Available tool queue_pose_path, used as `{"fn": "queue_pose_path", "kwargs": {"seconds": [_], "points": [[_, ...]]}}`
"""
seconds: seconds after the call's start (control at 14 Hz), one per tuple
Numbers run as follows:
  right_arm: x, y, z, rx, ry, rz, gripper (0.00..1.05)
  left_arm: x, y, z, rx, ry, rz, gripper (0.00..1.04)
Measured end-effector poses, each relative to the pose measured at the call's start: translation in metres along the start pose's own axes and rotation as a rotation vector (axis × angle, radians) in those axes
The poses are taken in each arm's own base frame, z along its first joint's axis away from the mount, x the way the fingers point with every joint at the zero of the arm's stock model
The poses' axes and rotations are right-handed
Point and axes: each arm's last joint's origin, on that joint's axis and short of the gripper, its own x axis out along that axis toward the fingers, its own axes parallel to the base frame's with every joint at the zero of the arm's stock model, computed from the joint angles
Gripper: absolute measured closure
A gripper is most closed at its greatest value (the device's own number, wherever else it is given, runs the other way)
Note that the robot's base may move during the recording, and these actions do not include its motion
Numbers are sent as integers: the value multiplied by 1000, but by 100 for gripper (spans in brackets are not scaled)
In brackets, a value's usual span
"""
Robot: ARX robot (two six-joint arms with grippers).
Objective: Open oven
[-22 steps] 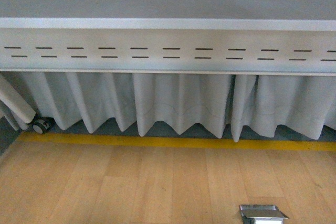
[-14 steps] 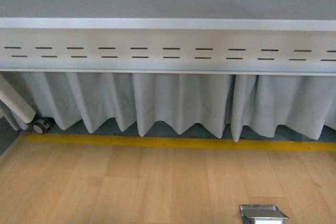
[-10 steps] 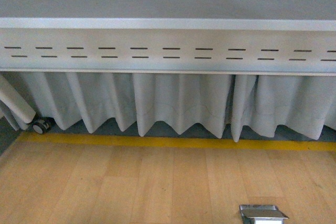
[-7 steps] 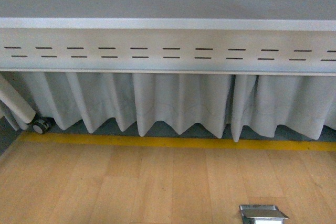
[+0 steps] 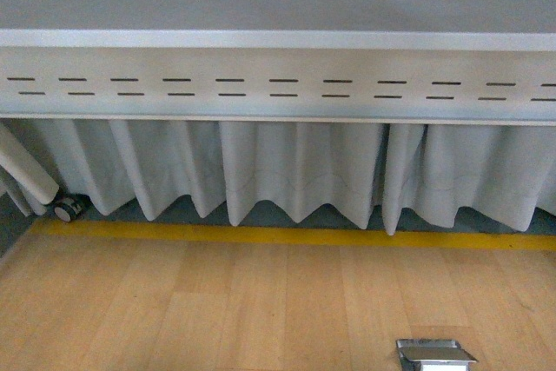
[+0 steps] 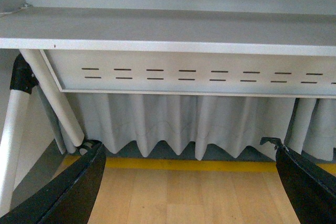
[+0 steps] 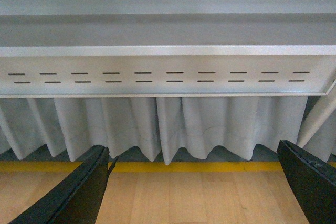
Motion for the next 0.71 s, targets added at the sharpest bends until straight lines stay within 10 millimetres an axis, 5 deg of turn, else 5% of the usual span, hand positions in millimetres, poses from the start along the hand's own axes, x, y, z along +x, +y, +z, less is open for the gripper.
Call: {"fn": "queue_pose_path", "kwargs": {"seconds": [0.71], "points": [[0,0,0,0,0,0,6,0,0,0,0,0,0,7]]}}
